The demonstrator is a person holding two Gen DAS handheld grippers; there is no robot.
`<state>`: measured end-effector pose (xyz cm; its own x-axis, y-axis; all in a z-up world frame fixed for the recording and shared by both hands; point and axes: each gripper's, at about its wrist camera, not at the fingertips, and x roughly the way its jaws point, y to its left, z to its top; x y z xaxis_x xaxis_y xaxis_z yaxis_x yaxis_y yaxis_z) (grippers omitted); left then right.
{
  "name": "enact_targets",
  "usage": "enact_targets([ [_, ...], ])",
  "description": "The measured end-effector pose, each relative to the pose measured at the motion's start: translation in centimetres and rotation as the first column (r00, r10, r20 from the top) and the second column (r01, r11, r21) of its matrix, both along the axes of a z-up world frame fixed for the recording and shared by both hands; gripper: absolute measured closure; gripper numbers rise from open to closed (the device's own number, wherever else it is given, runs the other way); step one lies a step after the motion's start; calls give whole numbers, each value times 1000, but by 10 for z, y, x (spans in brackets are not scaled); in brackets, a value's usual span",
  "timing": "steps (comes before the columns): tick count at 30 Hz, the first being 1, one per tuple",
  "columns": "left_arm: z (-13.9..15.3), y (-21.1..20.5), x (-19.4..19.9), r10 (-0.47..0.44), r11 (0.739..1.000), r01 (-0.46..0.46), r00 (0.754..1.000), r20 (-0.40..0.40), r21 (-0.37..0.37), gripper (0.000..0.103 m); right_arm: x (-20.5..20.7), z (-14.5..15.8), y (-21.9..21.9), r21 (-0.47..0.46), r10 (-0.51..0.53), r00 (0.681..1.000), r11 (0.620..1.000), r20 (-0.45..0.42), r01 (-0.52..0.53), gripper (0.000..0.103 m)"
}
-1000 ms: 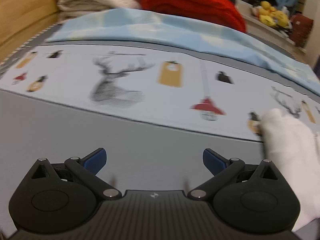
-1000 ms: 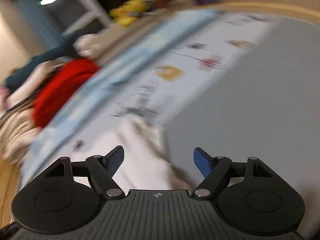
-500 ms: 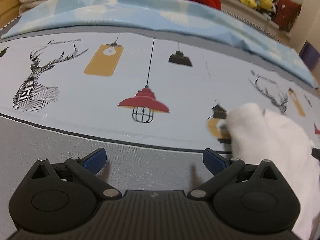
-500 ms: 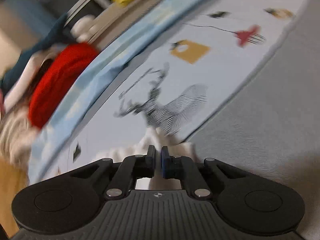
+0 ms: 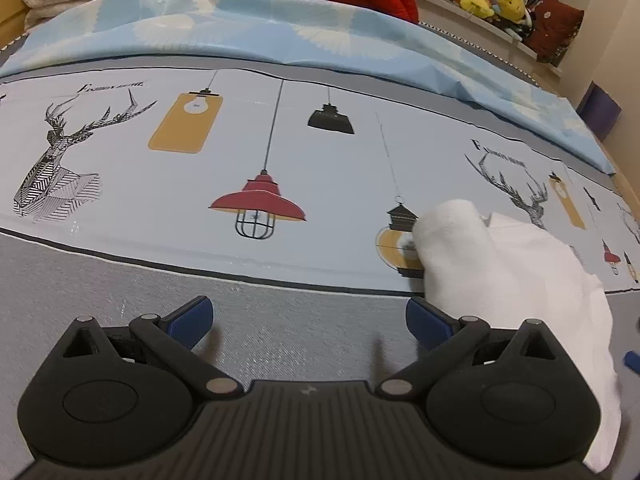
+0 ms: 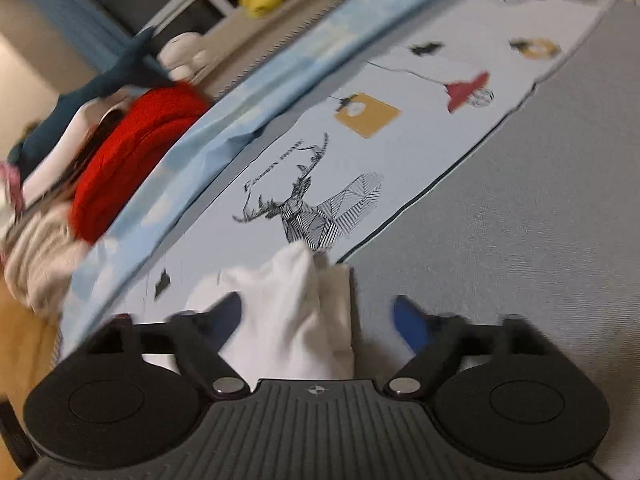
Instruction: Fold small clothes
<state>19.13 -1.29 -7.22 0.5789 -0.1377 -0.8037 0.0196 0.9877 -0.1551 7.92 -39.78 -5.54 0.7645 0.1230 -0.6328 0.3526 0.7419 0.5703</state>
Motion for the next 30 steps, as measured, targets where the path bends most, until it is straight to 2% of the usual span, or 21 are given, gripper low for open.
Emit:
enact_targets([
  [2,-1,-4,-4,-11,1000,11,1000,-7,8,0,2,-10,10,-20,47,999,999,-17,-47,24],
  [3,-2,-7,-6,-25,1000,26,1000,-11,14,0,5,-15,12,-21,60,998,998,-26,-61,50],
  [4,-3,-10,-9,-43,999,43,999,-15,20,0,11,-21,15,-24,84,996,996,-43,-85,102],
  [6,-3,-17,-16,-87,995,87,996,-14,39,0,17,-26,14,-46,63,995,997,-80,-67,99],
  [7,-3,-19,-19,-104,993,104,995,-12,46,0,16,-23,13,-73,22,995,997,-94,-29,103],
  [9,-3,-23,-28,-146,987,146,989,-8,62,0,14,-21,8,-151,-71,987,987,-143,49,103],
  [10,-3,-25,-32,-166,984,166,986,-10,68,0,11,-23,0,-135,-109,981,987,-164,87,98],
  [12,-1,-27,-44,-214,974,214,977,-8,75,0,-1,-23,-15,-35,-134,976,991,-171,130,97],
  [14,1,-27,-59,-251,966,251,968,-1,68,0,-22,-9,-20,14,-116,986,993,-120,118,86],
  [16,1,-28,-75,-298,954,298,955,1,44,0,-49,1,-14,52,-82,994,995,-71,85,55],
  [18,-2,-33,-89,-372,928,372,928,-3,-1,0,-76,2,3,77,-30,997,996,-71,36,50],
  [20,-6,-42,-102,-469,883,468,883,-18,-33,0,-92,-2,22,60,31,995,998,-95,-26,50],
  [22,-13,-53,-112,-528,849,528,849,-21,-24,0,-98,-7,38,24,54,991,998,-125,-52,52],
  [23,-17,-57,-116,-537,844,537,843,-20,-13,0,-98,-8,45,2,65,991,998,-119,-65,54],
  [24,-21,-59,-116,-538,843,538,843,-23,-4,0,-96,-9,50,-21,77,990,997,-118,-80,70],
  [25,-26,-61,-117,-538,842,539,842,-32,-1,1,-94,-8,52,-36,92,989,995,-114,-97,90],
  [26,-30,-62,-116,-540,841,540,841,-41,-6,1,-93,-7,55,-50,99,988,993,-119,-106,93],
  [27,-33,-62,-116,-542,841,541,840,-43,-20,6,-93,-6,56,-57,94,989,993,-115,-101,95],
  [28,-36,-61,-115,-544,839,543,838,-48,-29,20,-94,-4,56,-53,96,989,993,-109,-103,97],
  [29,-39,-61,-113,-550,835,548,833,-65,-38,25,-95,-2,55,-46,96,990,994,-102,-101,97],
  [30,-40,-60,-111,-553,833,551,831,-69,-42,27,-95,-2,52,-40,93,991,994,-93,-97,97],
])
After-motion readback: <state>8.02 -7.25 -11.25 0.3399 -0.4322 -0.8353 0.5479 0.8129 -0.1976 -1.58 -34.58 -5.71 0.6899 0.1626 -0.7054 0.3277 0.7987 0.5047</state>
